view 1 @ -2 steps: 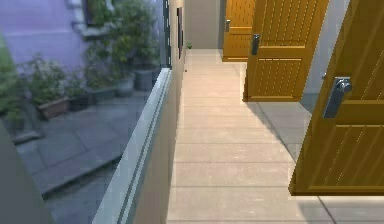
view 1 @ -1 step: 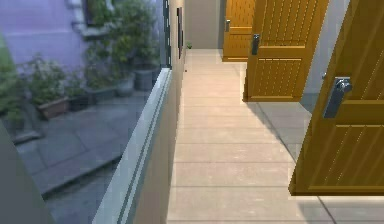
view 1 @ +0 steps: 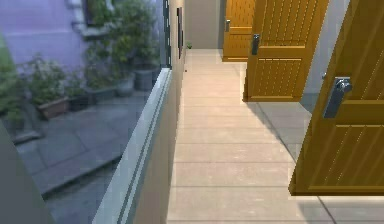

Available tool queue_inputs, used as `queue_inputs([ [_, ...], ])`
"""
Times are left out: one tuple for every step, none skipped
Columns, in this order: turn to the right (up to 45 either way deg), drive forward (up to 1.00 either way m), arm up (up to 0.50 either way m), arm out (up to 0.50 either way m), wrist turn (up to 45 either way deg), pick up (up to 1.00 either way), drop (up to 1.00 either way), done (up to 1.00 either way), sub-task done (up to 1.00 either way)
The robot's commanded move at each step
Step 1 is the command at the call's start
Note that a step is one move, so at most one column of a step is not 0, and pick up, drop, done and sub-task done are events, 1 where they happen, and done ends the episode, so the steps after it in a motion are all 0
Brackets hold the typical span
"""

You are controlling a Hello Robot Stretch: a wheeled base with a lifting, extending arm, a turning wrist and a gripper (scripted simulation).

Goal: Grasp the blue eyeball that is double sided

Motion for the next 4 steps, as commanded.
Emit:
queue_inputs([
  [0.0,0.00,-0.30,0.00,0.0,0.00,0.00,0.00,0.00],
  [0.0,0.00,0.00,0.00,0.0,1.00,0.00,0.00,0.00],
  [0.0,0.00,0.10,0.00,0.0,0.00,0.00,0.00,0.00],
  [0.0,0.00,0.00,0.00,0.0,0.00,0.00,1.00,0.00],
])
